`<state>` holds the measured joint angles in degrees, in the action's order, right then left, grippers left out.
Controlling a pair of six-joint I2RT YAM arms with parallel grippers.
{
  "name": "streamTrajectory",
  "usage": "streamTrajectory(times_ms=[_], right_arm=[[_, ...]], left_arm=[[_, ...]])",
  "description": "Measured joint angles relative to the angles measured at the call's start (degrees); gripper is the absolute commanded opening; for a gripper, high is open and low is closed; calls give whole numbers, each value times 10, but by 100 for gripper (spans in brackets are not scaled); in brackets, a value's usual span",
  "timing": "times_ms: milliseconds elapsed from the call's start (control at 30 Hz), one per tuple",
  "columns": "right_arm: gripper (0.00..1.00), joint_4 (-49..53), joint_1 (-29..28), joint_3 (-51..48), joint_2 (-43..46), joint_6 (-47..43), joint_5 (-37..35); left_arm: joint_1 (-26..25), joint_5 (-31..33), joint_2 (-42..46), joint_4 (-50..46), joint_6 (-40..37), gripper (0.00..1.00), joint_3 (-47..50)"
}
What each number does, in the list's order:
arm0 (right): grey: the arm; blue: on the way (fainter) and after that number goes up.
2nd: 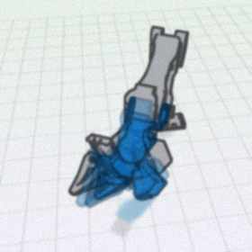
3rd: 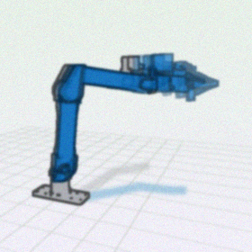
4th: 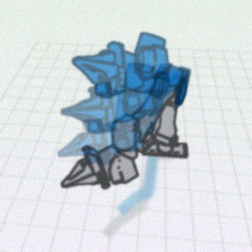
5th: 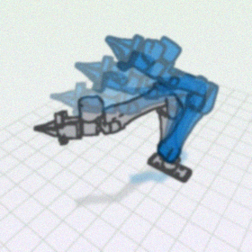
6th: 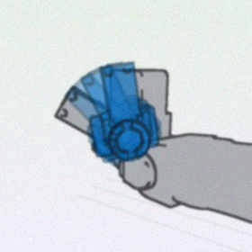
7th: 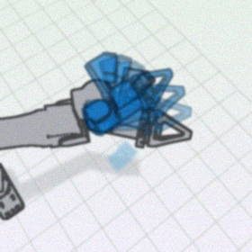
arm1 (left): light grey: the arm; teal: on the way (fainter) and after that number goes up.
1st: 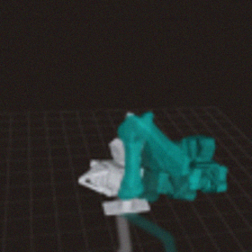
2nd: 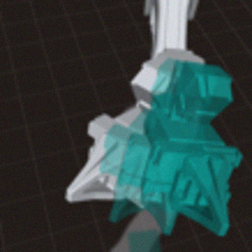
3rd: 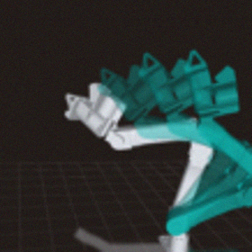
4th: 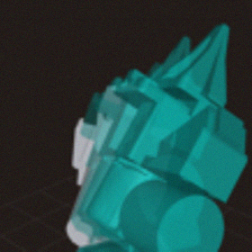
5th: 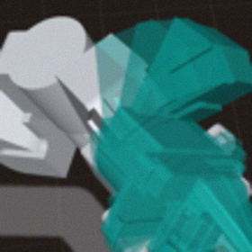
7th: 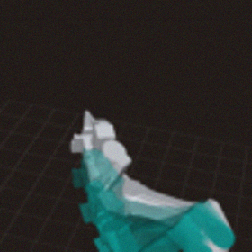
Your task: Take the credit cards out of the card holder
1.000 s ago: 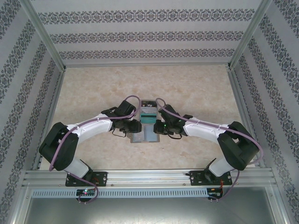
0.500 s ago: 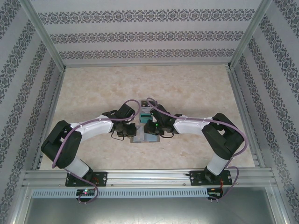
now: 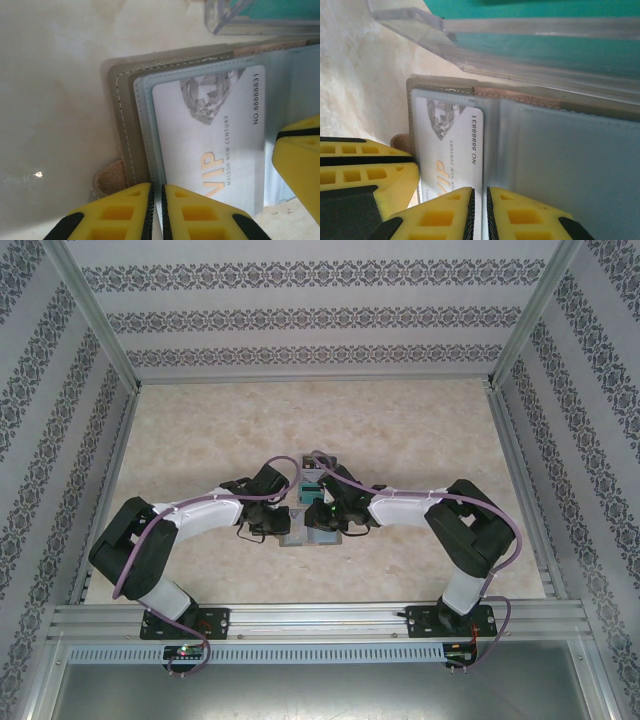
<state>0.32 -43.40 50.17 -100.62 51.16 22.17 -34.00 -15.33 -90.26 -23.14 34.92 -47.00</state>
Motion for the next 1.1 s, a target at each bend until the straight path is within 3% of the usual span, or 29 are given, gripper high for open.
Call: streamTrajectory(times_ms=[433,567,1100], right_arm=[[16,-4,0,8,-22,0,16],[12,-5,0,9,-22,0,17],[14,-6,0,11,-24,0,23]], left_arm=[[0,-7,-1,4,4,12,4],[0,-9,-1,4,5,12,4],[3,-13,-4,4,7,6,4]])
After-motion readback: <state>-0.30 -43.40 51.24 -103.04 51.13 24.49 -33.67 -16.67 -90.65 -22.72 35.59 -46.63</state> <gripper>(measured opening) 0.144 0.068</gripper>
